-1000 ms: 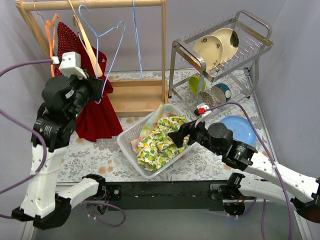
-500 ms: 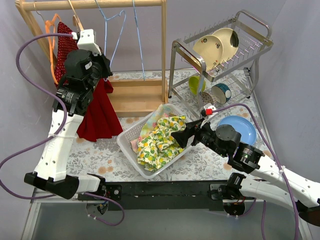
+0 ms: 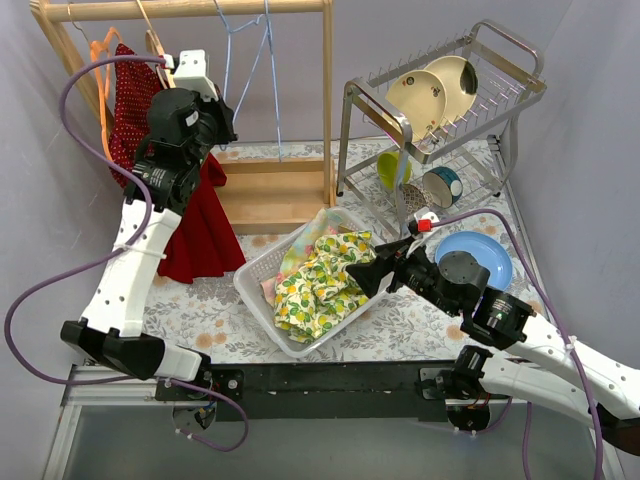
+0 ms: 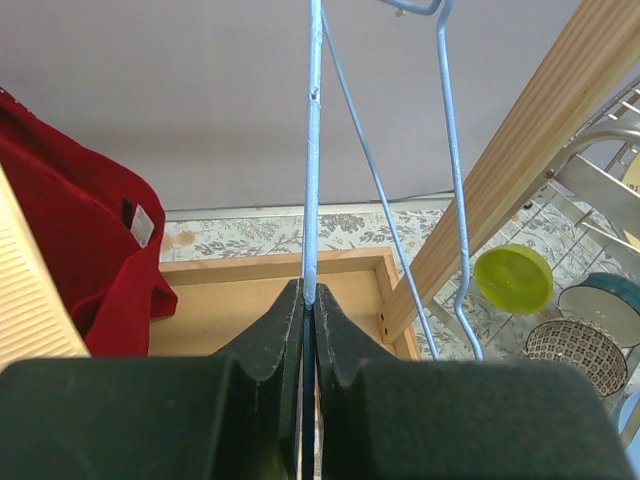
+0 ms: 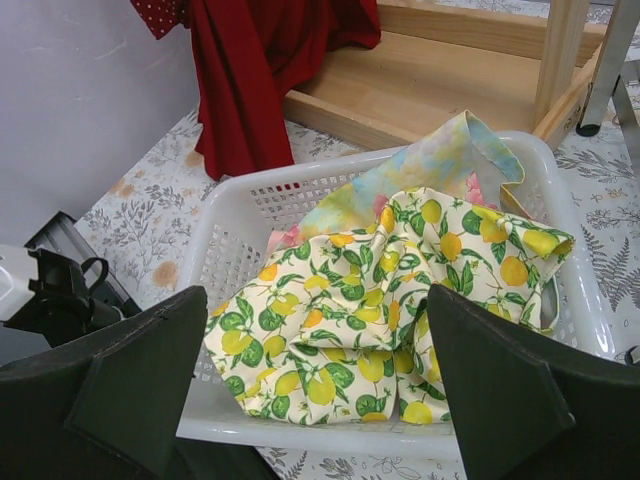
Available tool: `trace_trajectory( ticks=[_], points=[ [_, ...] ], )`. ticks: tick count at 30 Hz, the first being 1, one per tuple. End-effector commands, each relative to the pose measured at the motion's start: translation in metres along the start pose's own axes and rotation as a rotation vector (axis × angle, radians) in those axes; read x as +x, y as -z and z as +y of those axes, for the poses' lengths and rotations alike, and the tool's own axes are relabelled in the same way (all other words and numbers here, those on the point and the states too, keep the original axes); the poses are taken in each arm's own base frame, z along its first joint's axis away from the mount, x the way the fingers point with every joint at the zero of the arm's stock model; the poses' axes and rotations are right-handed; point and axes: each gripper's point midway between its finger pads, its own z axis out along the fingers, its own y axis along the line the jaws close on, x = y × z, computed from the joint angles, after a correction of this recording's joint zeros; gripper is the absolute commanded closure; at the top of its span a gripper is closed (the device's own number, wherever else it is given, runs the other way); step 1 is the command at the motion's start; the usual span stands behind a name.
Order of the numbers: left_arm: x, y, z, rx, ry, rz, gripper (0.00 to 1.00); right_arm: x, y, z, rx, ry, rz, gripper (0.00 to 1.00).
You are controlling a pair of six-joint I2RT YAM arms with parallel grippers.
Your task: Remove the skirt from the hanger
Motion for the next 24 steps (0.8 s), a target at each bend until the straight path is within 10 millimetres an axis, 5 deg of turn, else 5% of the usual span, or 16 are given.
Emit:
trace_trajectory(
  ticks=[1, 3, 8, 11, 16, 24],
  points=[
    [-0.006, 0.000, -0.002, 0.014, 0.000, -0.020, 0.98, -0.009, 0.003, 0.003, -0.019, 0.003, -0.033, 0.02],
    [-0.004, 0.003, 0.002, -0.002, 0.003, -0.018, 0.94, -0.009, 0.004, 0.004, -0.021, -0.003, -0.033, 0.02],
    [-0.009, 0.022, -0.005, 0.045, 0.016, -0.020, 0.40, -0.014, 0.010, 0.006, -0.036, -0.017, -0.048, 0.02],
    [-0.021, 0.044, -0.008, 0.070, 0.033, -0.054, 0.19, -0.017, 0.012, 0.009, -0.047, -0.027, -0.051, 0.02],
    [-0.035, 0.086, 0.004, 0.033, 0.060, -0.090, 0.07, -0.015, 0.015, 0.010, -0.053, -0.034, -0.047, 0.02],
    [-0.033, 0.105, 0.065, -0.289, 0.002, -0.119, 0.07, -0.013, 0.015, 0.012, -0.065, -0.045, -0.037, 0.02]
  ],
)
